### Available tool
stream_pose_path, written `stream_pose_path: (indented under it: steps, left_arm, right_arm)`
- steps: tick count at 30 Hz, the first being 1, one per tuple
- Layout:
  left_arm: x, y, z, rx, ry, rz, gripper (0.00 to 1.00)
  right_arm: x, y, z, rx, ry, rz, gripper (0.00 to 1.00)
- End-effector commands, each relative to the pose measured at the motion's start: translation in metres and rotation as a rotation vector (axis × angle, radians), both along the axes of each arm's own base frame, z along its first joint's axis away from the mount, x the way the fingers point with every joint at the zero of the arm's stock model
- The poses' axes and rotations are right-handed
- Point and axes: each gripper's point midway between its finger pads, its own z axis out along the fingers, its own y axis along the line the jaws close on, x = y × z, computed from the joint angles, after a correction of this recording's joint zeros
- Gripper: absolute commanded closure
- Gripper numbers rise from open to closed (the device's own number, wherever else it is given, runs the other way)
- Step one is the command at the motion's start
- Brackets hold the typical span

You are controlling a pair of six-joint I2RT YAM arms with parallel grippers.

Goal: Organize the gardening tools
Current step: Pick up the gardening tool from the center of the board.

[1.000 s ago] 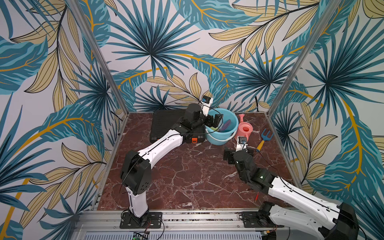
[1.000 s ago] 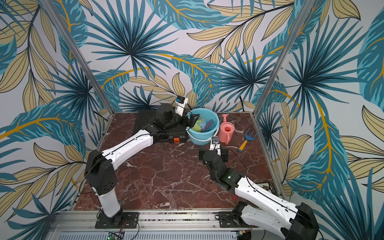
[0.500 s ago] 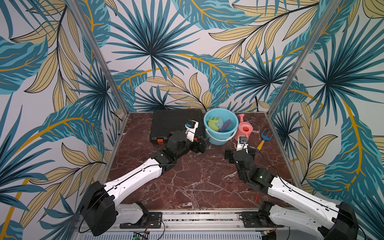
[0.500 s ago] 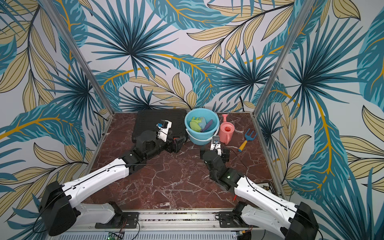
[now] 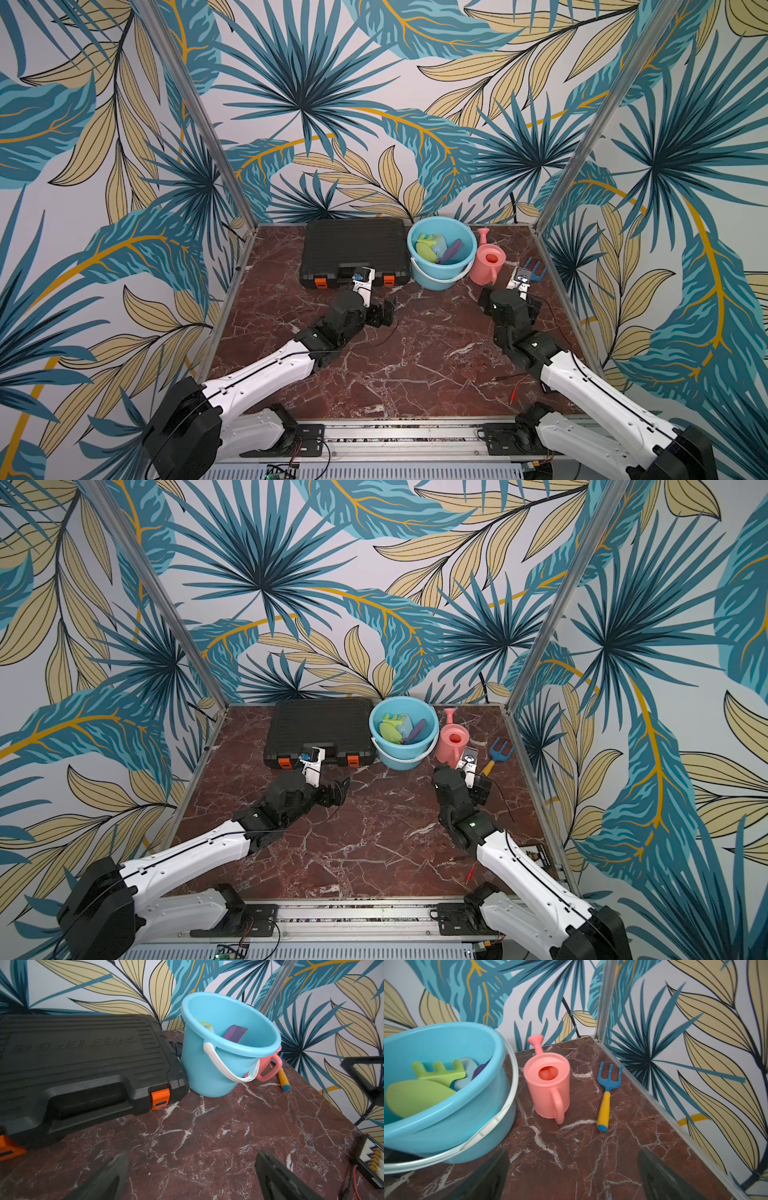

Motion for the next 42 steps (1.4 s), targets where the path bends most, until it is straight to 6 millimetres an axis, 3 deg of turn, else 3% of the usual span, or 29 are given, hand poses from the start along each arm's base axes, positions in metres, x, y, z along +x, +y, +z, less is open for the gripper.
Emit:
stream_pose_path:
  steps: [1, 7, 11, 17, 23, 27, 29, 35, 40, 42]
  left_arm:
    - [0.006, 0.001, 0.002, -0.033, -0.001, 0.029, 0.00]
    - [0.003, -0.002, -0.006, -0.033, 0.037, 0.009, 0.00]
    - [0.001, -0.005, -0.009, -0.054, 0.057, 0.000, 0.00]
    - [-0.001, -0.011, -0.008, -0.066, 0.067, -0.030, 0.00]
    - [-0.004, -0.013, -0.007, -0.068, 0.073, -0.051, 0.00]
    - [-0.005, -0.018, -0.008, -0.071, 0.080, -0.075, 0.00]
    - [-0.005, -0.019, -0.010, -0.069, 0.085, -0.077, 0.00]
    - [-0.004, -0.021, -0.011, -0.068, 0.091, -0.083, 0.00]
    - [-0.005, -0.022, -0.012, -0.069, 0.096, -0.091, 0.00]
    - [-0.005, -0.023, -0.011, -0.073, 0.097, -0.096, 0.00]
  right_arm:
    - [-0.010, -0.019, -0.013, 0.045, 0.023, -0.060, 0.00]
    - [-0.010, -0.063, -0.040, 0.104, 0.070, -0.204, 0.00]
    - [0.008, -0.081, -0.076, 0.197, 0.164, -0.242, 0.01]
    - [0.044, -0.102, -0.115, 0.347, 0.307, -0.266, 0.05]
    - [0.080, -0.105, -0.151, 0.494, 0.434, -0.216, 0.20]
    - [0.082, -0.112, -0.178, 0.571, 0.529, -0.239, 0.39]
    - [0.081, -0.117, -0.188, 0.613, 0.560, -0.256, 0.44]
    - [0.084, -0.120, -0.199, 0.620, 0.617, -0.242, 0.46]
    - [0.080, -0.121, -0.205, 0.605, 0.658, -0.248, 0.72]
    - [0.079, -0.121, -0.204, 0.601, 0.660, -0.248, 0.75]
